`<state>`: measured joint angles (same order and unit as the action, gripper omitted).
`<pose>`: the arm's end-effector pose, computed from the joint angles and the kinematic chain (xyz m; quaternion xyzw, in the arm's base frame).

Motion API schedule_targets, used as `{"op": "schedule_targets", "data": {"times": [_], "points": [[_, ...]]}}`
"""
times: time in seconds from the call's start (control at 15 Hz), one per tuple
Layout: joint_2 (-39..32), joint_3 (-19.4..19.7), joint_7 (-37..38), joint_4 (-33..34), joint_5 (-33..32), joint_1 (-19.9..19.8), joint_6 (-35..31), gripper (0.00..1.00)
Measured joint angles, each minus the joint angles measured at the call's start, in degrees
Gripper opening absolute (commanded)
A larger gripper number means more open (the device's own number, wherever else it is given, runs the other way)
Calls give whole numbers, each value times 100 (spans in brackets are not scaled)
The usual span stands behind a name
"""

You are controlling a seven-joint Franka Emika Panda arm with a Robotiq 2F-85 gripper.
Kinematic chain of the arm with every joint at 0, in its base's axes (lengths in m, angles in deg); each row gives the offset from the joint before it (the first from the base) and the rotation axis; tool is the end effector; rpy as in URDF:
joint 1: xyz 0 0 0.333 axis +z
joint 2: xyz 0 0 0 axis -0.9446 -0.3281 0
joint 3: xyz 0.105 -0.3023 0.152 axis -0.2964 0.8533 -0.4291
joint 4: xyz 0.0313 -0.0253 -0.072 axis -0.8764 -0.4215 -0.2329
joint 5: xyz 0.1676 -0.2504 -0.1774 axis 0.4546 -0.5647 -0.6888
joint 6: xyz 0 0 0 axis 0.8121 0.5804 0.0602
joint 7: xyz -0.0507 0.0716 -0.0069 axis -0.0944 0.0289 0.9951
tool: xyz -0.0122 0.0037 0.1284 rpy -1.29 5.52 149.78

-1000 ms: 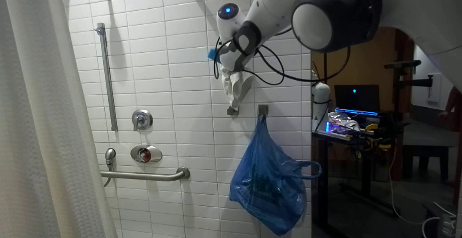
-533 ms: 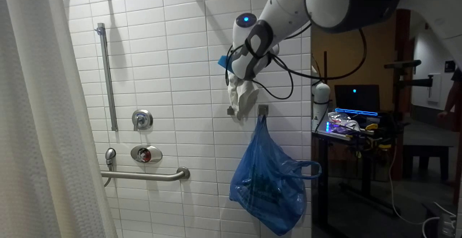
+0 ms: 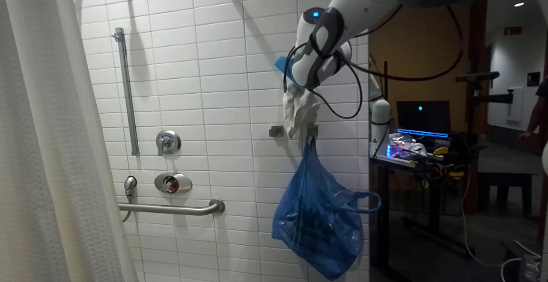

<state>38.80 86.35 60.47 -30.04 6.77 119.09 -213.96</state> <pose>0.6445 -0.1030 0.6164 -0.6221 0.5680 -0.5338 0.0734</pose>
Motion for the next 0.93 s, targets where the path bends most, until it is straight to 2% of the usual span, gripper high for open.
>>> {"op": "schedule_targets", "data": {"times": [0.4, 0.6, 0.93], "points": [[46, 1763, 171, -221, -1, 1272, -280, 2], [-36, 2305, 171, -212, 0, 1598, -326, 2], [-328, 2852, 199, -202, 10, 1806, -434, 2]]}}
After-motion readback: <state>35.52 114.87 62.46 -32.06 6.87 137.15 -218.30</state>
